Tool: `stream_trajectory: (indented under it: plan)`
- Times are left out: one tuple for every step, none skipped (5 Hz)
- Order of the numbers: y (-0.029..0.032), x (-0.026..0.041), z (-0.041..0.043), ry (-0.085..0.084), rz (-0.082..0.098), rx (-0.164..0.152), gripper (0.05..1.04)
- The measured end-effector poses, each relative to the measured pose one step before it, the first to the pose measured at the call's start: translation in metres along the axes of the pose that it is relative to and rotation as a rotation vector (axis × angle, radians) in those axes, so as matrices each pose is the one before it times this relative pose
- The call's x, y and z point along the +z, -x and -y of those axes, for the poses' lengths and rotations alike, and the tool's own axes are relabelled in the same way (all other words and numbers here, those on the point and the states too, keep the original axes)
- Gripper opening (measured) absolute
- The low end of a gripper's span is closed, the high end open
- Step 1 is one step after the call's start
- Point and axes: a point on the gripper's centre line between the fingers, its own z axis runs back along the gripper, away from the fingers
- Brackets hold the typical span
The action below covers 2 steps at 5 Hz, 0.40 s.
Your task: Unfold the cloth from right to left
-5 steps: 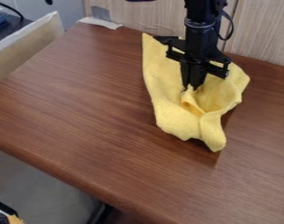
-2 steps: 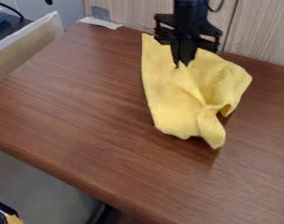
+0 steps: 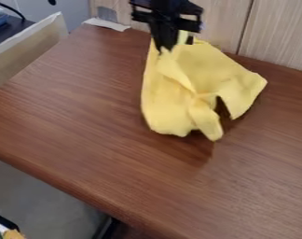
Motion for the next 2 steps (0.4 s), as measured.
stream_trajectory:
  plan:
    - [0.01295,0.00818,-0.03117,-0.0189,0.0092,0.0948,0.064]
    - [0.01539,-0.00519,-0.03136,0.0002,-0.0097,0.0983,0.064]
